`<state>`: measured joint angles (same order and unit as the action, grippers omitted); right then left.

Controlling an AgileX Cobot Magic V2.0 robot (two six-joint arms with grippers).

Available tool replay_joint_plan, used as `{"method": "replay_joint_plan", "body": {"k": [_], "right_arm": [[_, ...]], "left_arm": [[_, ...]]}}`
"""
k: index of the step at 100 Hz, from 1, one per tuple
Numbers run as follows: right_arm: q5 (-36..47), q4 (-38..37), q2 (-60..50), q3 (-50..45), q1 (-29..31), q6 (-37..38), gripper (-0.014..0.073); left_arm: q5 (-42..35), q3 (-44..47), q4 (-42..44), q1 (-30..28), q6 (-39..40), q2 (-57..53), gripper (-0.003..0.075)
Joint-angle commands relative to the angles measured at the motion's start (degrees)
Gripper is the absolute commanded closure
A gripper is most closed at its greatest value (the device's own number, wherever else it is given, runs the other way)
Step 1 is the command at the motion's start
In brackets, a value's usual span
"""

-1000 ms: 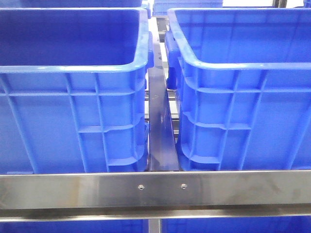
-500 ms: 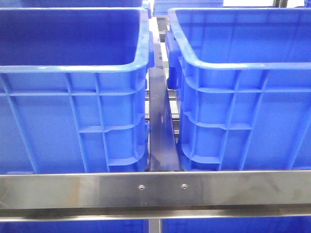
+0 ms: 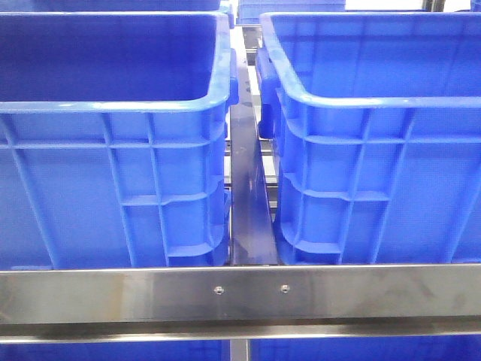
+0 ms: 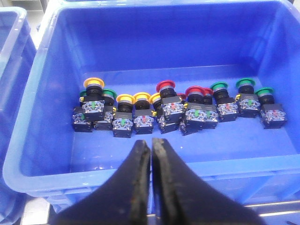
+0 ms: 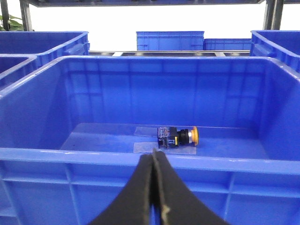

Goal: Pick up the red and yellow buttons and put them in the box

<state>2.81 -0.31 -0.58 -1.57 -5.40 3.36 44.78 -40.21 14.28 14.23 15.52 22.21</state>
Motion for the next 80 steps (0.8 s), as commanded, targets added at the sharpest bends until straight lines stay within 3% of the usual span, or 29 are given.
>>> {"method": "replay_joint_plan", "body": {"k": [1, 25, 36, 56, 80], "right_arm": [[4.9, -0.2, -1.2, 0.0, 0.2, 0.0, 0.0662], [4.9, -0.2, -1.2, 0.0, 0.2, 0.0, 0.0662], [4.9, -0.2, -1.2, 0.0, 0.2, 0.0, 0.0662], [4.9, -0.2, -1.2, 0.0, 0.2, 0.0, 0.0662], [4.9, -0.2, -1.2, 0.0, 0.2, 0.0, 0.0662]], "left_arm": [[-4.3, -1.4, 0.7, -0.1, 0.5, 0.5, 0.0739], [-5.0, -1.4, 1.1, -0.1, 0.5, 0.5, 0.0739], [-11.8, -0.2, 1.1, -0.1, -0.6, 0.4, 0.0739], [-30.1, 7.3, -1.8, -0.1, -12.7, -3.8, 0.0739], [-33.8, 17.4, -5.0, -4.3, -13.9, -11.5, 0.0739]]}}
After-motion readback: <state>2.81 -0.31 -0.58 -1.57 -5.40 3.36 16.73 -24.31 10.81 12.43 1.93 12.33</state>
